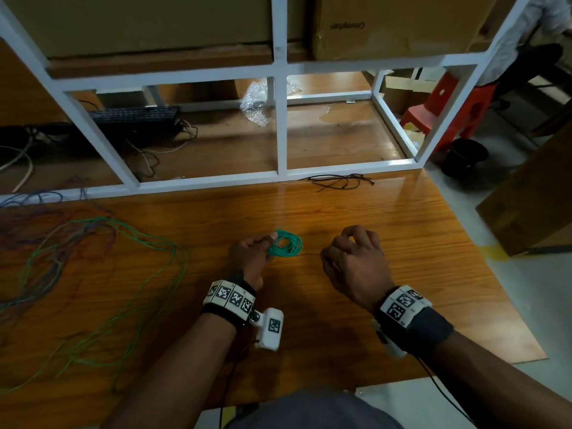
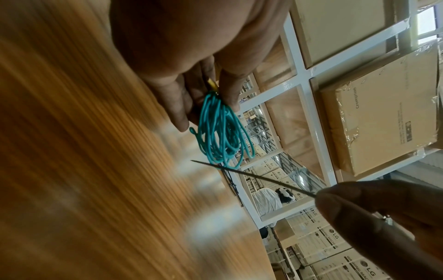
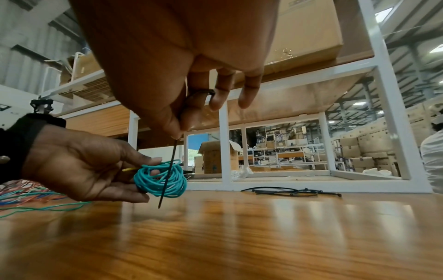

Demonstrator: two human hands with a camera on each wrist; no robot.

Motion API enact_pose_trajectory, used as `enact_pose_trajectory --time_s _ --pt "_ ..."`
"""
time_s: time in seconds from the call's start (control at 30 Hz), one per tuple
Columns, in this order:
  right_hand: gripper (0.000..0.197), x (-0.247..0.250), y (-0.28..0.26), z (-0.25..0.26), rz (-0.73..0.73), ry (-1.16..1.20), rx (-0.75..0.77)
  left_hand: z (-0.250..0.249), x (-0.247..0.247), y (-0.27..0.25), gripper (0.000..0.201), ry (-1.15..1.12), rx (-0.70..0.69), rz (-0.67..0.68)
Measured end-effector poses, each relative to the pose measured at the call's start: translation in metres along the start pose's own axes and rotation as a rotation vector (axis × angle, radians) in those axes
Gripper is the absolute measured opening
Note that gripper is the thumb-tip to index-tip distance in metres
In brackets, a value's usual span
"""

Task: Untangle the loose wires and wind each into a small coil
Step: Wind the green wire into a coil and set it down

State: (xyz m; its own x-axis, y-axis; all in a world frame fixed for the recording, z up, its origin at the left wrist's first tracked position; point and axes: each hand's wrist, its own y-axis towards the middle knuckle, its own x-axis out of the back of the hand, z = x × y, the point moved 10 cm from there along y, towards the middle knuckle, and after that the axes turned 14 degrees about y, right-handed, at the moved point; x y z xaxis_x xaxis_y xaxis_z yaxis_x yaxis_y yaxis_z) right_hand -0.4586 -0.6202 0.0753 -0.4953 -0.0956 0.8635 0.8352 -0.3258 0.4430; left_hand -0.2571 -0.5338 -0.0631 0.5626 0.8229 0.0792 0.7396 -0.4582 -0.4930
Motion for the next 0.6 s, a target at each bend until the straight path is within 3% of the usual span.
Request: enact_pose_trajectory --time_s 0.27,0.6 --pt "0.020 0.039 -0.002 0.025 -0.146 0.016 0.122 0.001 0.018 -0.008 0.009 0.003 -0.013 -0.063" --pt "0.017 0.043 -0.004 0.037 -0.205 -0.007 0.168 0.002 0.017 -0.023 0.009 -0.063 0.037 -0.065"
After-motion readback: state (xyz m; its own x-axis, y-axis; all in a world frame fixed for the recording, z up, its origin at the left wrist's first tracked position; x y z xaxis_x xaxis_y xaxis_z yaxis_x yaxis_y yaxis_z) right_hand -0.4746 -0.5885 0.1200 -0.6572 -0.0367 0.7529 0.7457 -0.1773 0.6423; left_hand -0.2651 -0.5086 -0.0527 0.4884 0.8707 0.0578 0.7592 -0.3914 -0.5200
